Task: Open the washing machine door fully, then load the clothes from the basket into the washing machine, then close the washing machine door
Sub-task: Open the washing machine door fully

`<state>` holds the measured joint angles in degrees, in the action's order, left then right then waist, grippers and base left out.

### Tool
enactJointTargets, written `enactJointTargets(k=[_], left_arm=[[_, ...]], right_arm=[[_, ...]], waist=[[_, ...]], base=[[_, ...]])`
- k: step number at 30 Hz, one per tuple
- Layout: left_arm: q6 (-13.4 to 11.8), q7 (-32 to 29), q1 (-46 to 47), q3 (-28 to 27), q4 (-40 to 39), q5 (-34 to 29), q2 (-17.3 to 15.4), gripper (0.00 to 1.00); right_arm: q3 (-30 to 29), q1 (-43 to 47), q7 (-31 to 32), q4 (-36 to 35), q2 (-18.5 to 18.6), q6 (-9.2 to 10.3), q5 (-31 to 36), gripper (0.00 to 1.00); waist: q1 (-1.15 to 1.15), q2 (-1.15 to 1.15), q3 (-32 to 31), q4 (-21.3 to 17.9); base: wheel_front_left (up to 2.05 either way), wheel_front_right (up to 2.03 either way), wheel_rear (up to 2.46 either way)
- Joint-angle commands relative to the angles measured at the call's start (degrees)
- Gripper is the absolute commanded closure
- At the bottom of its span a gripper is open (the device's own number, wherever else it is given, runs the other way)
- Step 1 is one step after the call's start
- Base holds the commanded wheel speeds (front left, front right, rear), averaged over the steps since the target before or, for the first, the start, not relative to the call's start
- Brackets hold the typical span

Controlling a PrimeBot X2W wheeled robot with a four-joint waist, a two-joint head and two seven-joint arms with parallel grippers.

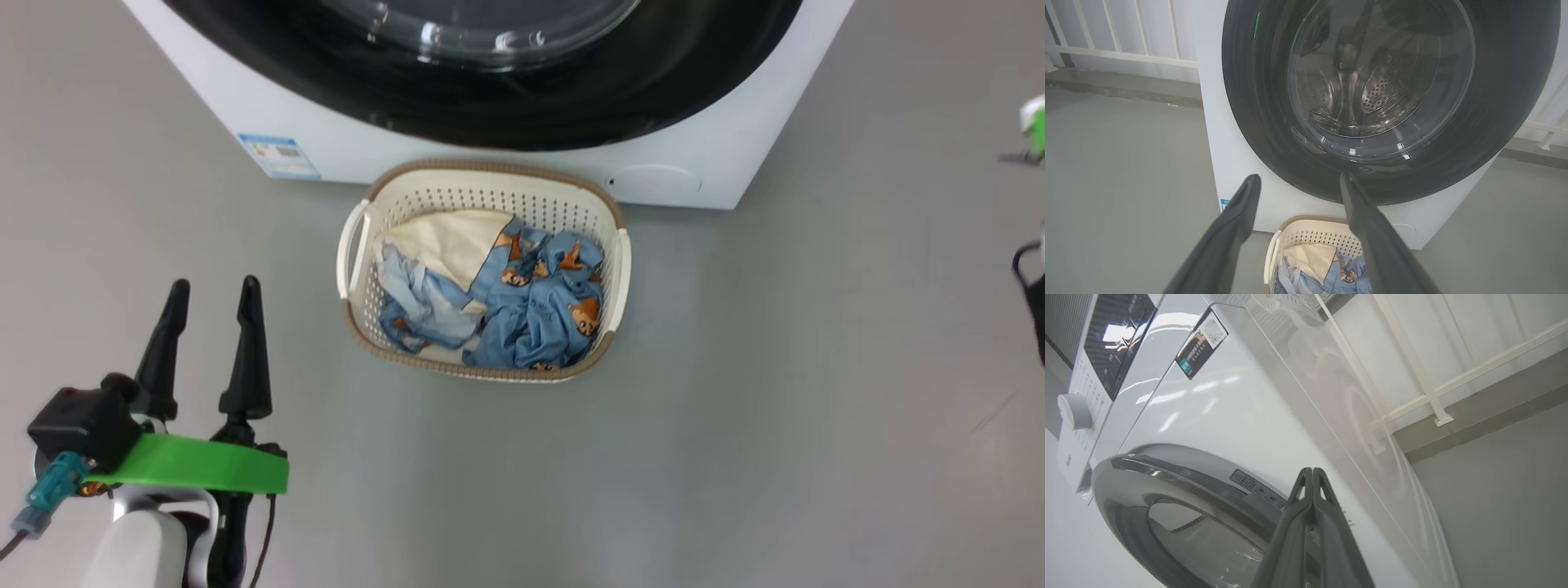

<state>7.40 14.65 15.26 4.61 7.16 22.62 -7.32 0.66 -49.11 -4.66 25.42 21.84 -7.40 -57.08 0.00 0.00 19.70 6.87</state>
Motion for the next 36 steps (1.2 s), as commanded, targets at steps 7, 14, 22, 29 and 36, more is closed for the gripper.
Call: enactJointTargets(k=[7,14,22,29,36], left_arm=[[0.1,0.3,2.6,-1.7,-2.1,1.8,-0.8,0.00],[0.1,0.3,3.9,-0.8,-2.3,2.7,-0.7,0.00],[0.1,0.3,4.5,-0.2,-1.9,3.6,-0.7,0.00],[0.1,0.3,4.8,-0.2,-1.9,3.7,-0.6,0.00],[0.1,0.3,5.4,-0.3,-1.8,3.4,0.0,0.00]], right_arm=[[0.4,-7.3,10.0,1.4,2.3,-0.09,-14.5,1.00],[3.9,-12.8,18.4,2.8,3.3,-0.09,-19.8,1.00],[7.0,-18.3,24.8,5.9,4.0,-0.09,-21.9,1.00],[7.9,-22.6,28.0,8.7,4.4,-0.09,-22.8,1.00],[9.3,-27.0,33.2,12.6,4.6,-0.09,-23.3,1.00]], waist=[[0.00,0.00,4.2,1.6],[0.00,0.00,6.7,2.8],[0.00,0.00,7.9,4.3],[0.00,0.00,9.0,5.2],[0.00,0.00,10.2,6.2]], base=[[0.00,0.00,0.00],[0.00,0.00,0.00],[0.00,0.00,0.00],[0.00,0.00,0.00],[0.00,0.00,0.00]])
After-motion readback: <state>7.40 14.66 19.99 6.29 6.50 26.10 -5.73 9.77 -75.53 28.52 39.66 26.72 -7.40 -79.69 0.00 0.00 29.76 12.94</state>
